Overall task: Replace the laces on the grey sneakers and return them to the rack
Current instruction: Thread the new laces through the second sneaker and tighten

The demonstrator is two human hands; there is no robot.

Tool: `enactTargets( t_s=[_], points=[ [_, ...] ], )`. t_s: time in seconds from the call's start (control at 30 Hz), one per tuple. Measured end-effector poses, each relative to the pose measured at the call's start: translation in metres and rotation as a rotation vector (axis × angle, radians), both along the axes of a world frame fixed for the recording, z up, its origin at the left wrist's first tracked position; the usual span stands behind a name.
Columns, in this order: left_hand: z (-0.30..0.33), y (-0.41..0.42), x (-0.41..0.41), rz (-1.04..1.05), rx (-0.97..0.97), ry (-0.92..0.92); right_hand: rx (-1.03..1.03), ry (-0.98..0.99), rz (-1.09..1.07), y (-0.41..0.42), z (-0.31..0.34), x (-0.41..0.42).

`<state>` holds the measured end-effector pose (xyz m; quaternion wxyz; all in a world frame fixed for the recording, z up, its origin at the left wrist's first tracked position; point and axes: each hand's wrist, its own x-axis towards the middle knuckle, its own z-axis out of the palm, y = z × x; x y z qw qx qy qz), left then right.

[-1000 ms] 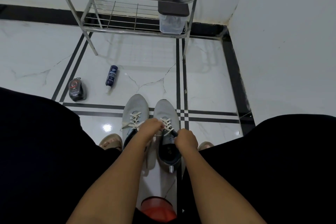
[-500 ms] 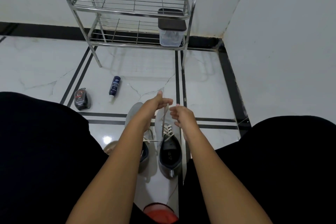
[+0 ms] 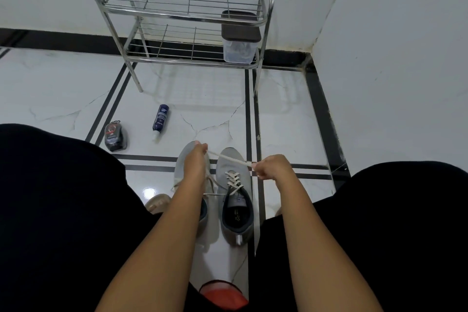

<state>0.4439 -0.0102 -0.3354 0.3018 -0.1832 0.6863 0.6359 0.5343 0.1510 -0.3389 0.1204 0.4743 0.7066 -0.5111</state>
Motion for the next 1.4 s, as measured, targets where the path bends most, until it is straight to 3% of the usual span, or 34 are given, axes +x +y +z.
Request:
enactTargets(
  t_s=[0.17, 0.27, 0.33, 0.43, 0.5, 0.57, 0.7, 0.8, 0.87, 1.0, 1.2, 1.4],
  points=[
    [-0.025, -0.003, 0.004, -0.025, -0.185, -0.098, 0.367, -0.153, 0.102, -0.001, -0.006, 0.003],
    [-0.037, -0.003, 0.006, -0.486, -0.548, 0.115, 0.467, -0.083, 0.205, -0.008, -0.004, -0.004],
    [-0.039, 0.000, 0.007, -0.679, -0.770, 0.275, 0.459, -0.034, 0.278, -0.013, -0.004, -0.009],
    [-0.037, 0.013, 0.010, -0.788, -0.557, 0.483, 0.393, 0.017, 0.338, -0.018, -0.003, -0.013],
    [-0.037, 0.018, 0.016, -0.853, -0.349, 0.439, 0.354, 0.043, 0.305, -0.020, -0.004, -0.015],
    [-0.041, 0.019, 0.021, -0.796, -0.265, 0.394, 0.290, 0.059, 0.235, -0.019, -0.007, -0.014],
    [-0.056, 0.019, 0.025, -0.748, -0.410, 0.430, 0.134, -0.080, 0.111, -0.013, -0.028, -0.009],
    [-0.067, 0.019, 0.031, -0.829, -0.603, 0.442, 0.112, -0.278, 0.318, -0.022, -0.046, 0.009],
    [-0.075, 0.020, 0.036, -0.900, -0.704, 0.480, 0.118, -0.274, 0.362, -0.030, -0.059, 0.019],
    [-0.086, 0.020, 0.043, -1.006, -0.867, 0.592, 0.063, -0.219, 0.174, -0.035, -0.072, 0.025],
    [-0.091, 0.025, 0.047, -1.106, -0.906, 0.648, -0.001, -0.211, 0.115, -0.028, -0.086, 0.023],
    [-0.094, 0.029, 0.048, -1.052, -0.889, 0.661, -0.052, -0.208, 0.094, -0.028, -0.086, 0.020]
  ],
)
